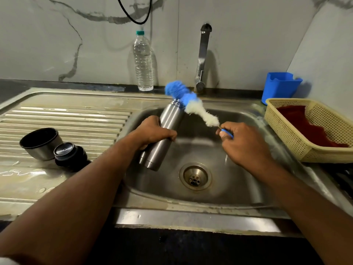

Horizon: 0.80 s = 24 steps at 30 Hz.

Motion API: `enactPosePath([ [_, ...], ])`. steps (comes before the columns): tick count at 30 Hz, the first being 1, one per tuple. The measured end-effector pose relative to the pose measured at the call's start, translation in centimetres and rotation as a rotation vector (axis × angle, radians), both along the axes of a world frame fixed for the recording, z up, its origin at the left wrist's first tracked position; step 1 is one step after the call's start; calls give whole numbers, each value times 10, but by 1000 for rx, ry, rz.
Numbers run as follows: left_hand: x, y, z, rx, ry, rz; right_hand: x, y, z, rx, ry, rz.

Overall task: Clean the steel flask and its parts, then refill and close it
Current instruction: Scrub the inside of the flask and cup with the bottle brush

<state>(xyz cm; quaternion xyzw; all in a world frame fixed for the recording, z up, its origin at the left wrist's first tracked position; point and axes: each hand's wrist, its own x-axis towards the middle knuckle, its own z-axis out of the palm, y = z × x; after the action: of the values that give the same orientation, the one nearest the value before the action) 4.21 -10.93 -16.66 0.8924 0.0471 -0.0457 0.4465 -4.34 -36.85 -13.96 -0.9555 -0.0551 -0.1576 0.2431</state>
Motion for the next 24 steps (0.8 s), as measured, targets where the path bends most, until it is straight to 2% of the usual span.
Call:
enactPosePath([
  [4, 0, 0, -2, 39, -21, -6, -4, 2, 0, -52, 25, 42],
  [7, 1, 0, -2, 28, -27, 2, -2, 1, -1, -15, 5, 14],
  [11, 0, -1, 1, -101, 37, -59, -3, 1, 1, -44, 26, 19],
  [14, -2, -3, 3, -124, 22, -43, -1, 0, -1, -12, 15, 10],
  [24, 3, 1, -3, 28, -52, -15, -3, -1, 1, -50, 46, 18],
])
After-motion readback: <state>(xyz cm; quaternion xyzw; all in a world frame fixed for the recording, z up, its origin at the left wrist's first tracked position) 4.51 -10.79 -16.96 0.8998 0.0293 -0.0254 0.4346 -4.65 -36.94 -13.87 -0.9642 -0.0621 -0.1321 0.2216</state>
